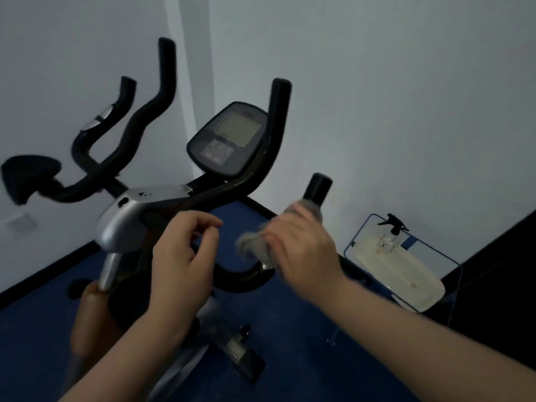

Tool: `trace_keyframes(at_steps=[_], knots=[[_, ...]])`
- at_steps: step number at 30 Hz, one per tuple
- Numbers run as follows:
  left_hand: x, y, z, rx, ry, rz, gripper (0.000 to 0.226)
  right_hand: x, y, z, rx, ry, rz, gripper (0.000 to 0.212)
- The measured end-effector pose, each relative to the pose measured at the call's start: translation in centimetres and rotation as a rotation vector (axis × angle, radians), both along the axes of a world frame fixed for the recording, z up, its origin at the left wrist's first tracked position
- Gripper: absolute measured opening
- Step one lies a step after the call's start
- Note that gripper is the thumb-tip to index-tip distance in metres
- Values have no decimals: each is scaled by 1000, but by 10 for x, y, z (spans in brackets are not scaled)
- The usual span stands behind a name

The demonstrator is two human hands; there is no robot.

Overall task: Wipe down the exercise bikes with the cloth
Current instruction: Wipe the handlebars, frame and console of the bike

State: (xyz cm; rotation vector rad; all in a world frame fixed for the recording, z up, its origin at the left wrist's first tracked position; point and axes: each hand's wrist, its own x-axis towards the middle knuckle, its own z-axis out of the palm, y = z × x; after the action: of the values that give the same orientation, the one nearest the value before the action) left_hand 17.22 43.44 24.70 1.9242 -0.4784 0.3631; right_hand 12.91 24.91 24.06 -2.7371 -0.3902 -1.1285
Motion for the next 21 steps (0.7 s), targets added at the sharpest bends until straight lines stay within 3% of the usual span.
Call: trace_keyframes(at_steps=[2, 5, 8, 12, 16, 21], knots=[[-3, 7, 1, -28, -45, 46, 14, -15, 27, -16, -62, 118, 75, 20], [-8, 27, -5, 96, -152, 115, 13, -18, 18, -1, -238, 339, 137, 32], [-16, 52, -22, 193, -146, 272, 16, -17, -5, 20, -342, 440, 26, 47], [-19, 55, -34, 138, -54, 469, 17, -4, 64, 10, -530, 572, -83, 16], [-17, 55, -36, 103, -47, 492, 13, 27, 88, 14, -510, 702, -16, 39], [-18, 54, -40, 46, 11, 576, 9, 3, 72, -4, -356, 616, -22, 41]])
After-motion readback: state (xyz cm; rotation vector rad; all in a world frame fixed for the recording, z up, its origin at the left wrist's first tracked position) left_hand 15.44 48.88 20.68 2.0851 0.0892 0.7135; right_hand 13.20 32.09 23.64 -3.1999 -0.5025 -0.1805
